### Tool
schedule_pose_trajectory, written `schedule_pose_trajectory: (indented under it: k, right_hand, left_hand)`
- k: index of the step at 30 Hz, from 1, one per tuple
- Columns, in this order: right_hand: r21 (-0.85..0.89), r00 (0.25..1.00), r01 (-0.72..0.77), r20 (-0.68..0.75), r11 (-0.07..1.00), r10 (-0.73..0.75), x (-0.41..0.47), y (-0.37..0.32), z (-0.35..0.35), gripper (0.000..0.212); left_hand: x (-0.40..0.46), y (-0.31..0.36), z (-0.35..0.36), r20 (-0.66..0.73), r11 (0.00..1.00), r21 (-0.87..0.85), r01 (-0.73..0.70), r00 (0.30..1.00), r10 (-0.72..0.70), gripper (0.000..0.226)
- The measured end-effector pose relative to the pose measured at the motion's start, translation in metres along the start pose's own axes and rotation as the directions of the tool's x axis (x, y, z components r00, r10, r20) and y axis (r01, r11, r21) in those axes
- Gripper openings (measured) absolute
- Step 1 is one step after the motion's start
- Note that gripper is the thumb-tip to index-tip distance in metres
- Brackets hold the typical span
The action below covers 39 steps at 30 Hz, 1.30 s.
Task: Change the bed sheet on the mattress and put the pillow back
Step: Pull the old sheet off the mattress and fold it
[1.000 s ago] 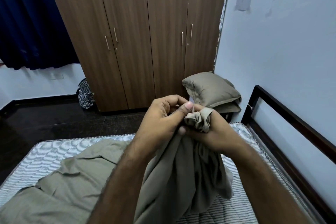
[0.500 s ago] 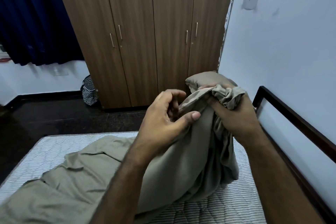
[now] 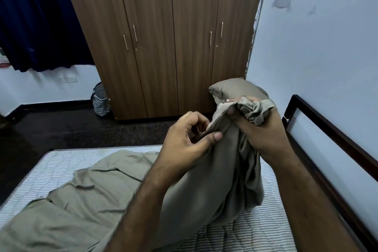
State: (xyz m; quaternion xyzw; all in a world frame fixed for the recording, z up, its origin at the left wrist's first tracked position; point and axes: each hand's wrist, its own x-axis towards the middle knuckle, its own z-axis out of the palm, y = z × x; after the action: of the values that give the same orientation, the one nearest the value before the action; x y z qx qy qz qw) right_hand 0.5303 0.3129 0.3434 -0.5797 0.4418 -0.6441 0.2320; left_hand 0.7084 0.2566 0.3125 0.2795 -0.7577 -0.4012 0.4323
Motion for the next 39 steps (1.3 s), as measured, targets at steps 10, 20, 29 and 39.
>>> schedule_pose_trajectory:
  k: [10, 20, 29, 39]
  right_hand:
    - [-0.513, 0.99, -0.003, 0.122, 0.858, 0.077, -0.001, 0.024, -0.016, 0.022]
    - [-0.023, 0.96, -0.081, 0.267, 0.996, 0.085, -0.012, 0.024, -0.002, 0.02]
    - [-0.014, 0.952, -0.138, 0.273, 0.99, 0.137, -0.011, 0.029, 0.015, 0.011]
    - [0.173, 0.929, -0.104, -0.335, 0.979, 0.158, 0.004, 0.002, 0.001, 0.009]
  left_hand:
    - [0.003, 0.012, -0.004, -0.16, 0.996, 0.057, -0.067, 0.984, 0.076, 0.02]
    - [0.011, 0.029, -0.014, -0.11, 0.995, 0.104, 0.012, 0.994, 0.0, 0.006]
    - [0.008, 0.035, -0.006, -0.224, 0.962, 0.261, -0.08, 0.964, 0.141, 0.015]
    - [0.002, 0.001, -0.019, 0.08, 0.963, 0.271, 0.018, 0.996, -0.041, 0.007]
